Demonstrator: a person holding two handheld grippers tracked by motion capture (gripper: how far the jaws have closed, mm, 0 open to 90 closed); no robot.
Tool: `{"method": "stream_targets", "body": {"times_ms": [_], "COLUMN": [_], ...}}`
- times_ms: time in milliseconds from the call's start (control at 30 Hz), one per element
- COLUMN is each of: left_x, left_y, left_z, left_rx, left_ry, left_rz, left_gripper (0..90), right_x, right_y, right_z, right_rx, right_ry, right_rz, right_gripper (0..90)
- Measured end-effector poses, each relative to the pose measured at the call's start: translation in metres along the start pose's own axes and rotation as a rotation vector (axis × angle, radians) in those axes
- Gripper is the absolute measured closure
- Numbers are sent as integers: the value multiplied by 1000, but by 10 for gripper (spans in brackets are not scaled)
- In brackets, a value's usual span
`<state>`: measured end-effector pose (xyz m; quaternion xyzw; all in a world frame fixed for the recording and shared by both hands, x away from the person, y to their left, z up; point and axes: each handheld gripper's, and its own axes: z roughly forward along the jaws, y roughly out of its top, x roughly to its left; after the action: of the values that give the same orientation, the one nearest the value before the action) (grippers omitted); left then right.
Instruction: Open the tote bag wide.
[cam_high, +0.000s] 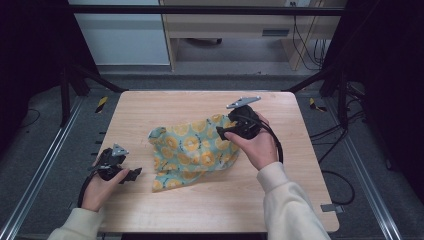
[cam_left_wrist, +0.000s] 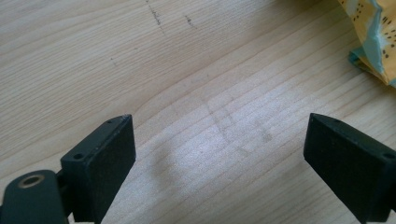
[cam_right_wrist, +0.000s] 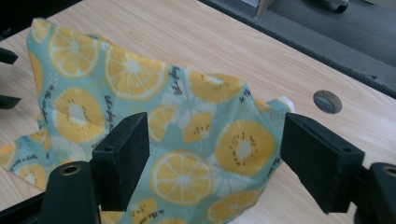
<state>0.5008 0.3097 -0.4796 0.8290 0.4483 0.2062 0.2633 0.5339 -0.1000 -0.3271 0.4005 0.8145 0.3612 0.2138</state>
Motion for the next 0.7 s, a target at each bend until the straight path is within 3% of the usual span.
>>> {"method": "stream_targets", "body": {"times_ms": [200, 233, 500, 700], "left_x": [0, 0, 0, -1], "left_y": [0, 0, 1, 1], "left_z": [0, 0, 0, 0], "left_rx": [-1, -1, -6, -3], "left_ry": [0, 0, -4, -8], "left_rz": [1, 1, 5, 11], "left_gripper": [88, 87, 87, 87], "right_x": [3, 4, -8, -14], "right_y": [12, 17, 28, 27], "right_z": [8, 16, 42, 58], "right_rx": [-11, -13, 14, 42], "right_ry": [6, -5, 6, 43], "right_rz": [-21, -37, 8, 4], "right_gripper": [222, 214, 165, 97]}}
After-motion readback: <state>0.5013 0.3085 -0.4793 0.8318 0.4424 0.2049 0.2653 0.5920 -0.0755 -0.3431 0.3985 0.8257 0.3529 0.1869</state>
